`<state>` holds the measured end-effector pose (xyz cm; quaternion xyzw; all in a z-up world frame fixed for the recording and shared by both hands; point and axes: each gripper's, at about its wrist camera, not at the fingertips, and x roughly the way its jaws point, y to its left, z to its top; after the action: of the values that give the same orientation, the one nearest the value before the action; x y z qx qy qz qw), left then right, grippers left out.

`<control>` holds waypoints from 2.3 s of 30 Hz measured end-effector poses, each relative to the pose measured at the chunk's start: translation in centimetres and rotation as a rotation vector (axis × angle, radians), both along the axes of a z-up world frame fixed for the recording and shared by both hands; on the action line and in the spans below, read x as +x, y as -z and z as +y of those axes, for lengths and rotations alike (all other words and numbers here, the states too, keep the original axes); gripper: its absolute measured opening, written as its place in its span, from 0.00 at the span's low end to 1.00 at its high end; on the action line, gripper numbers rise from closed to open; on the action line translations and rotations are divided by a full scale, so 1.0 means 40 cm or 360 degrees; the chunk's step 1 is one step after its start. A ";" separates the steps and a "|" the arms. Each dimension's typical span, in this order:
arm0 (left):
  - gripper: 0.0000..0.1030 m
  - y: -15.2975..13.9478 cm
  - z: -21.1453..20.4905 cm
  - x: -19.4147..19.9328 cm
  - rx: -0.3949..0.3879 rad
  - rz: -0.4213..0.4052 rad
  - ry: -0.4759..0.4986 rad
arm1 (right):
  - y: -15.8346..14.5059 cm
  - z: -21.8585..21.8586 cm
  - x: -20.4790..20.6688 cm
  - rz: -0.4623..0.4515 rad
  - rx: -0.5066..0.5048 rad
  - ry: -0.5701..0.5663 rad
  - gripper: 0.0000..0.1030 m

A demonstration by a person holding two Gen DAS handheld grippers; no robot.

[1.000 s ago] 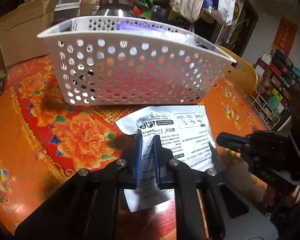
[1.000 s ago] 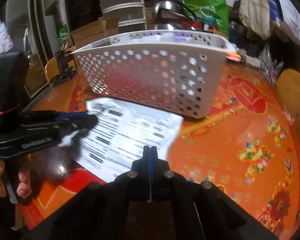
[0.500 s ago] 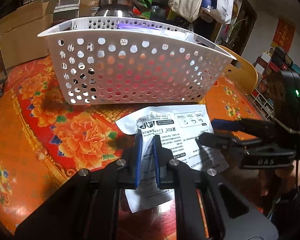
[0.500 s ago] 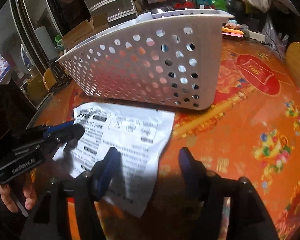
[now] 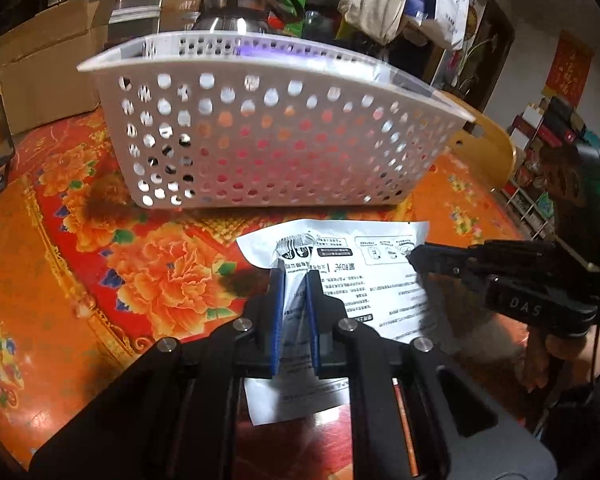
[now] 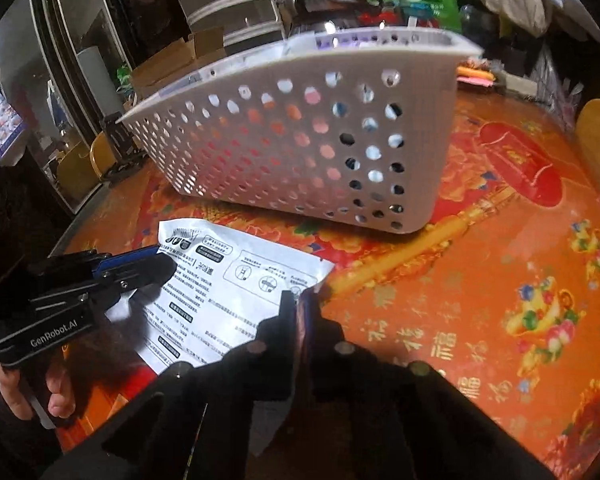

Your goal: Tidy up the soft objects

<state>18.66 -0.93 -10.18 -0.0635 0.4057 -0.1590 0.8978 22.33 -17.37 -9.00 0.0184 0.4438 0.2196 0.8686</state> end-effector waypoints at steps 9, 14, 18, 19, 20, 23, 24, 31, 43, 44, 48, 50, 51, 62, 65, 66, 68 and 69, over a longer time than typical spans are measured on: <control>0.09 -0.073 0.031 -0.059 -0.0080 -0.0166 0.0000 | -0.088 0.025 -0.062 -0.0196 -0.0049 0.0005 0.01; 0.09 -0.134 0.046 -0.076 -0.0086 -0.0231 -0.0010 | -0.158 0.022 -0.085 -0.0273 -0.0040 -0.0013 0.01; 0.09 -0.186 0.054 -0.082 -0.0086 -0.0274 -0.0012 | -0.208 0.022 -0.097 -0.0327 -0.0055 -0.0021 0.01; 0.09 -0.202 0.056 -0.085 -0.0087 -0.0292 -0.0015 | -0.220 0.023 -0.097 -0.0335 -0.0057 -0.0024 0.01; 0.09 -0.214 0.056 -0.088 -0.0085 -0.0303 -0.0016 | -0.234 0.024 -0.096 -0.0343 -0.0054 -0.0026 0.01; 0.09 -0.262 0.061 -0.078 -0.0085 -0.0346 -0.0016 | -0.282 0.032 -0.093 -0.0393 -0.0071 -0.0030 0.01; 0.09 -0.279 0.061 -0.072 -0.0077 -0.0364 -0.0017 | -0.300 0.033 -0.090 -0.0409 -0.0070 -0.0031 0.01; 0.09 -0.416 0.056 -0.004 -0.0033 -0.0472 -0.0028 | -0.419 0.043 -0.023 -0.0513 -0.0124 -0.0021 0.01; 0.09 -0.507 0.039 0.247 -0.0024 -0.0445 -0.0073 | -0.525 0.054 0.206 -0.0521 -0.0224 0.0061 0.01; 0.09 -0.498 0.037 0.269 -0.0024 -0.0432 -0.0081 | -0.519 0.053 0.225 -0.0510 -0.0227 0.0068 0.01; 0.10 -0.454 0.033 0.341 -0.0001 -0.0373 -0.0113 | -0.477 0.051 0.292 -0.0478 -0.0248 0.0106 0.00; 0.15 -0.424 0.038 0.371 -0.0032 -0.0349 -0.0107 | -0.445 0.049 0.323 -0.0447 -0.0276 0.0142 0.00; 0.25 -0.406 0.039 0.382 -0.0024 -0.0334 -0.0117 | -0.434 0.046 0.333 -0.0440 -0.0291 0.0177 0.01; 0.89 -0.295 0.067 0.423 0.0096 -0.0293 -0.0203 | -0.322 0.003 0.334 -0.0373 -0.0341 0.0263 0.68; 0.89 -0.281 0.053 0.410 0.0149 -0.0278 -0.0186 | -0.315 -0.004 0.322 -0.0355 -0.0290 0.0253 0.71; 0.89 -0.277 0.048 0.408 0.0155 -0.0269 -0.0176 | -0.314 -0.004 0.322 -0.0352 -0.0286 0.0250 0.72; 0.90 -0.277 0.043 0.399 0.0171 -0.0271 -0.0175 | -0.312 -0.006 0.309 -0.0352 -0.0270 0.0245 0.73; 0.93 -0.278 0.043 0.395 0.0171 -0.0270 -0.0178 | -0.313 -0.005 0.303 -0.0355 -0.0265 0.0242 0.75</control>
<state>34.45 0.78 0.95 -0.0241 0.3320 -0.0916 0.9385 34.47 -17.58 3.53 -0.0446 0.3585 0.1164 0.9252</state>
